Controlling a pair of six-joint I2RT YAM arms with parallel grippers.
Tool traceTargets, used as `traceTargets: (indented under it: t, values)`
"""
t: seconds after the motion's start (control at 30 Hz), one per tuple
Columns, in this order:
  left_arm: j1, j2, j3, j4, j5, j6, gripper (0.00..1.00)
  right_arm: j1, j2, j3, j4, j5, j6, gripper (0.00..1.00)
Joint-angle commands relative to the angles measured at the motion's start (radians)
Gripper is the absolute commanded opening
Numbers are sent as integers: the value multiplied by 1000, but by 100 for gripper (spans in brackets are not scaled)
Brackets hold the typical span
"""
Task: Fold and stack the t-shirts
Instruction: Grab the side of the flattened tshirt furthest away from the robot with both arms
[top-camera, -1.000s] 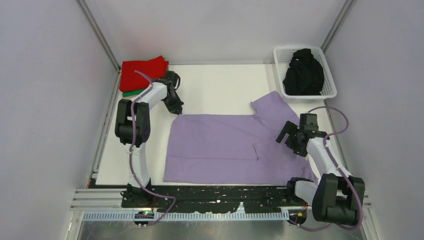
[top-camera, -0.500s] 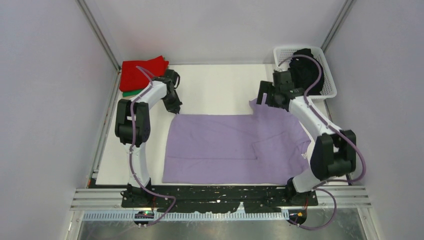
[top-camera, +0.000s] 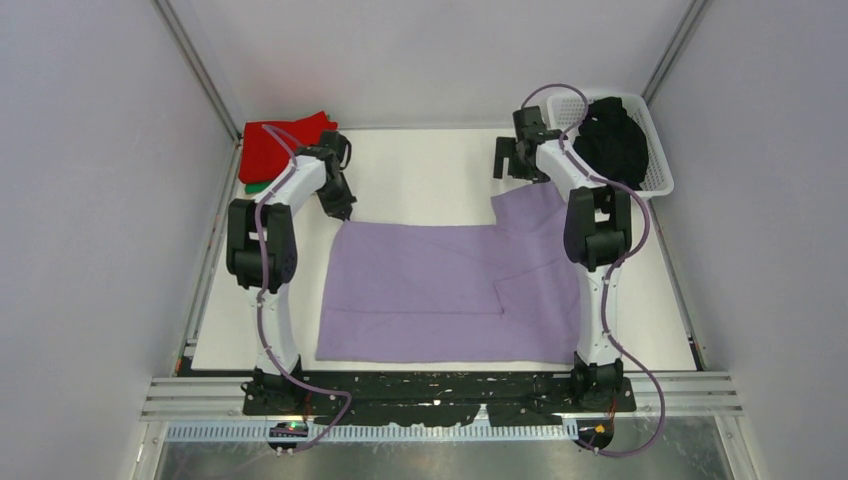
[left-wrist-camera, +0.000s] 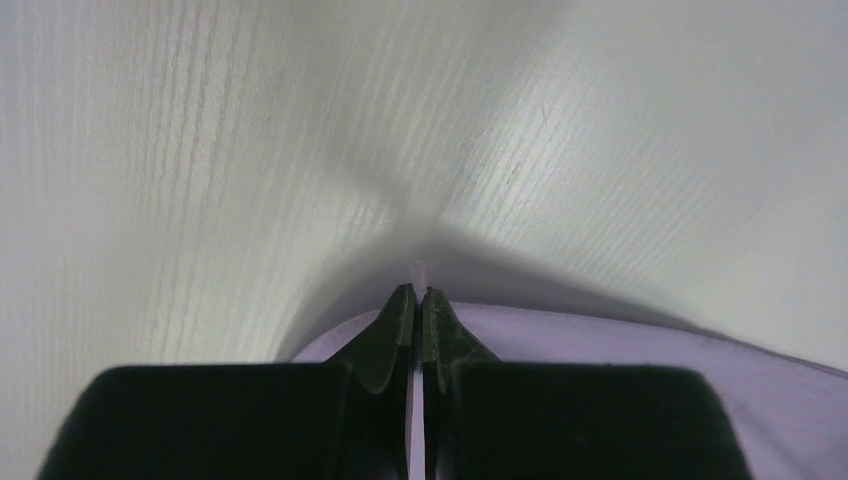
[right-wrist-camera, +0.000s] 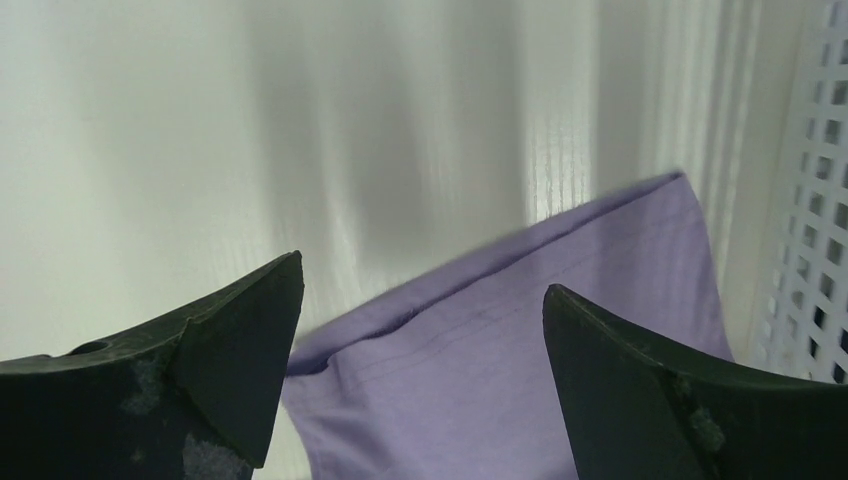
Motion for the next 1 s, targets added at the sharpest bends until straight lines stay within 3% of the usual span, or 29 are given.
traceTargets:
  t: [0.0, 0.27, 0.7, 0.83, 0.97]
  values:
    - [5, 2, 43, -15, -18, 28, 0, -7, 53, 119, -94, 13, 1, 95]
    - [6, -3, 39, -10, 2, 29, 0, -39, 58, 45, -85, 29, 45, 93]
    - [6, -6, 29, -2, 20, 19, 0, -83, 84, 2, -39, -91, 93, 86]
    - [6, -8, 37, -2, 25, 16, 0, -82, 65, -17, -18, -102, 118, 71]
    - [6, -18, 38, 4, 33, 8, 0, -83, 47, -49, -5, -88, 156, 50]
